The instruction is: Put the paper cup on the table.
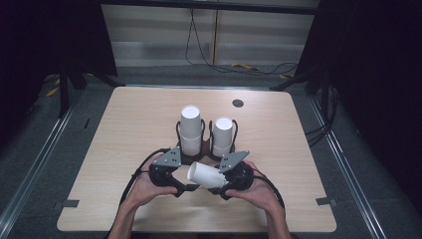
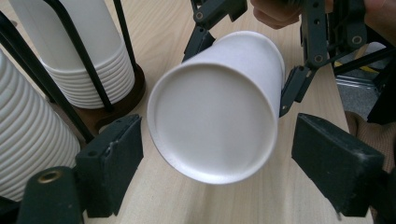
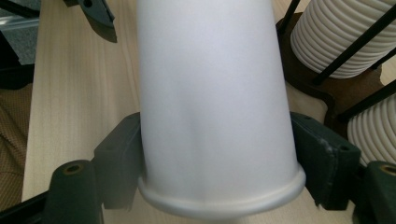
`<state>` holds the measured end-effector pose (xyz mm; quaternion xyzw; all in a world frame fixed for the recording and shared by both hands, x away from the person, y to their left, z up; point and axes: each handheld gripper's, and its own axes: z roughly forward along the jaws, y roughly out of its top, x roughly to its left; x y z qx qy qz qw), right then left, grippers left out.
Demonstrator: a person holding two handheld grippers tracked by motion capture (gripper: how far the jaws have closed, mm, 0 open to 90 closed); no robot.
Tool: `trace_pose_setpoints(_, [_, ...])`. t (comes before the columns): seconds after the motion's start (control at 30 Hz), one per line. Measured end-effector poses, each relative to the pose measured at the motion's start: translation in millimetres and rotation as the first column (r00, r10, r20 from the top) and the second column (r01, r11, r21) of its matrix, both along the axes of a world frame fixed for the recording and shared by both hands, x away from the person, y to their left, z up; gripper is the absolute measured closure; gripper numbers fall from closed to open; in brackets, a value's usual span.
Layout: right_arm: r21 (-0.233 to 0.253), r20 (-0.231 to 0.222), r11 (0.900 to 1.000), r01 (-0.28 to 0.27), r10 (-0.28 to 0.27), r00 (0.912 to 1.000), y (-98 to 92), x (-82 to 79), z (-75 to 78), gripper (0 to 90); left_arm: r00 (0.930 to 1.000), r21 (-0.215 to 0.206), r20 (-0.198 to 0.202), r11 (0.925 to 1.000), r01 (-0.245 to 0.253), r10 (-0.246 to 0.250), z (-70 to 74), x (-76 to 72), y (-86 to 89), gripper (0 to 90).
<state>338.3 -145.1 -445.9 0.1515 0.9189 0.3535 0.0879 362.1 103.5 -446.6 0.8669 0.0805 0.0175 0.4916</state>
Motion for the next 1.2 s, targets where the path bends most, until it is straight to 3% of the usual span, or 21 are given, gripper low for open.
trace_pose_setpoints(0.33, [-0.030, -0.008, 0.999, -0.021, 0.020, 0.9998, 2.6, 2.2, 1.8, 25.0, 0.9998, 0.046, -0.020, 0.9989, 0.011, -0.011, 3.5, 5.2, 1.6, 17.2])
trace_pose_setpoints(0.43, [-0.037, -0.008, 0.999, -0.028, 0.028, 0.9996, 4.9, 3.2, 2.1, 25.1, 1.0000, 0.070, -0.002, 0.9975, 0.009, -0.009, 7.2, 5.5, -0.1, 17.2])
trace_pose_setpoints(0.93, [-0.109, -0.025, 0.992, -0.059, 0.057, 0.9981, 13.1, 9.5, 9.1, 25.2, 1.0000, 0.115, -0.003, 0.9934, 0.008, -0.008, 4.5, 5.8, -3.0, 16.5])
trace_pose_setpoints(1.2, [-0.134, -0.041, 0.989, -0.061, 0.056, 0.9976, 16.5, 10.7, 5.0, 25.2, 0.9999, 0.115, 0.004, 0.9932, 0.016, -0.016, 3.3, 6.4, -5.7, 16.5])
